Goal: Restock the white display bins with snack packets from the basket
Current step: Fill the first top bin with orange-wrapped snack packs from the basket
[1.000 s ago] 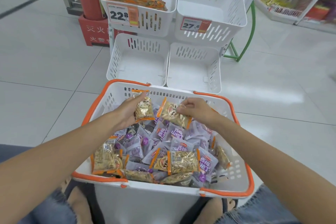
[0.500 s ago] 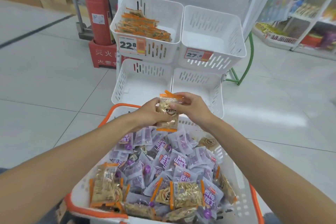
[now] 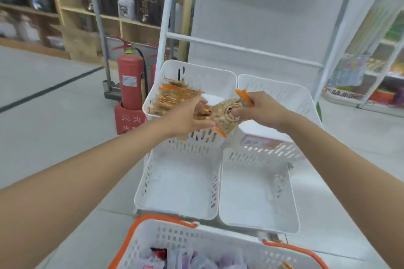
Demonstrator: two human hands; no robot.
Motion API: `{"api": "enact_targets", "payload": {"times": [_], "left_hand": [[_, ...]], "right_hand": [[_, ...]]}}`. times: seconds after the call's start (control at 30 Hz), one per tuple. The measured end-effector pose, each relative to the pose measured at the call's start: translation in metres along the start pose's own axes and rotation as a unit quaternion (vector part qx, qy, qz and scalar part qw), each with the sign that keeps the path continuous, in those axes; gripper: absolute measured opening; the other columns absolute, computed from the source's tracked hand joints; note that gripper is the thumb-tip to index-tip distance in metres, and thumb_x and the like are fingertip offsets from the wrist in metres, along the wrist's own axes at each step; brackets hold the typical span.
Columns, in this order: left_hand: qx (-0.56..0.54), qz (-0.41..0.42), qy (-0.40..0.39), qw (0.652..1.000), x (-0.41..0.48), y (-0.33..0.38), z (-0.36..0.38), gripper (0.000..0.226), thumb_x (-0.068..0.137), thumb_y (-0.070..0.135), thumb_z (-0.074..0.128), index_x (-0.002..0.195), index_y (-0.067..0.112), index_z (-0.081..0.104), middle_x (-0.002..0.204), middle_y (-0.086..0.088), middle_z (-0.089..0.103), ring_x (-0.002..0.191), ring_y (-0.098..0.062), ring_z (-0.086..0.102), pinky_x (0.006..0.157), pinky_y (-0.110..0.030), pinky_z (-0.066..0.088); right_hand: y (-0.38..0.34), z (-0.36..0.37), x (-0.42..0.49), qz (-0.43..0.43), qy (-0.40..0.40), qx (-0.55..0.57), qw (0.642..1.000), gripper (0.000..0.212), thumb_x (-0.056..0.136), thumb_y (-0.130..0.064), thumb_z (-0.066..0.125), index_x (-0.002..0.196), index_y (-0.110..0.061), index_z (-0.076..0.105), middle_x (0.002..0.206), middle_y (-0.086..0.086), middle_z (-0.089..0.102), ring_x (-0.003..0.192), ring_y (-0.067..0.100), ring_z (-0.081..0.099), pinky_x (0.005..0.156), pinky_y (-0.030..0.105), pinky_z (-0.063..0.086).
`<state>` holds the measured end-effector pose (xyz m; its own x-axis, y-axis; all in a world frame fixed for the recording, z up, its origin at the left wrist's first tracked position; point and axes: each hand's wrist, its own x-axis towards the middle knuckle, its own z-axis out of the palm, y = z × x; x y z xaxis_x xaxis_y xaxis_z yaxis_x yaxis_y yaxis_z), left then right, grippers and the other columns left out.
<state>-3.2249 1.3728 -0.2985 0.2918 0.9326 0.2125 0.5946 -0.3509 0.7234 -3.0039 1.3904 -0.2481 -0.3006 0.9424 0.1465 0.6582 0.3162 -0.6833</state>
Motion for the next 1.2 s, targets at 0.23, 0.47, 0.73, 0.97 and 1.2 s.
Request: {"api": "enact_targets", "payload": {"times": [0.23,0.47,0.73,0.97,1.2], "left_hand": [[0.313,0.004,-0.017,0.950,0.087,-0.075,-0.034,0.072,0.093,0.063,0.044,0.154,0.028,0.026,0.161,0.001,0.021,0.150,-0.020,0.013,0.121,-0.048,0.014],[0.305,-0.017,-0.026,0.952,0.089,-0.112,-0.025,0.075,0.093,0.066,0.035,0.156,0.032,0.012,0.164,0.008,-0.003,0.149,-0.008,-0.011,0.122,-0.042,-0.004],[0.286,-0.018,-0.028,0.958,0.086,-0.108,-0.027,0.072,0.094,0.064,0.039,0.155,0.034,0.018,0.164,0.010,0.004,0.150,-0.007,-0.007,0.120,-0.038,-0.002],[0.263,-0.022,-0.023,0.964,0.083,-0.104,-0.028,0.070,0.094,0.062,0.042,0.154,0.033,0.022,0.163,0.011,0.010,0.150,-0.007,-0.004,0.119,-0.038,-0.001],[0.259,-0.022,-0.015,0.965,0.084,-0.103,-0.028,0.068,0.094,0.059,0.046,0.153,0.033,0.025,0.164,0.010,0.008,0.150,-0.009,-0.002,0.120,-0.039,0.002]], "right_hand": [[0.016,0.006,0.136,-0.058,0.104,-0.197,0.973,0.008,0.083,-0.018,0.068,0.091,-0.018,0.065,0.091,0.000,0.068,0.090,0.022,0.060,0.076,0.030,0.048],[0.036,0.045,0.184,0.118,-0.234,-0.201,0.944,0.079,0.084,-0.052,0.067,0.143,-0.016,0.031,0.140,0.005,0.042,0.112,0.021,0.057,0.090,0.031,0.052],[0.040,0.054,0.191,0.078,-0.192,-0.305,0.929,0.065,0.080,-0.072,0.053,0.124,-0.024,0.044,0.136,0.005,0.048,0.109,0.021,0.049,0.099,0.038,0.042],[0.035,0.043,0.180,0.171,-0.292,-0.101,0.936,0.062,0.091,-0.049,0.057,0.146,-0.034,0.034,0.159,-0.001,0.020,0.143,0.023,0.029,0.108,0.037,0.043],[0.031,0.048,0.171,0.189,-0.238,-0.079,0.949,0.065,0.097,-0.028,0.058,0.151,-0.039,0.023,0.162,-0.006,0.011,0.149,0.020,0.015,0.119,0.043,0.022]]}}
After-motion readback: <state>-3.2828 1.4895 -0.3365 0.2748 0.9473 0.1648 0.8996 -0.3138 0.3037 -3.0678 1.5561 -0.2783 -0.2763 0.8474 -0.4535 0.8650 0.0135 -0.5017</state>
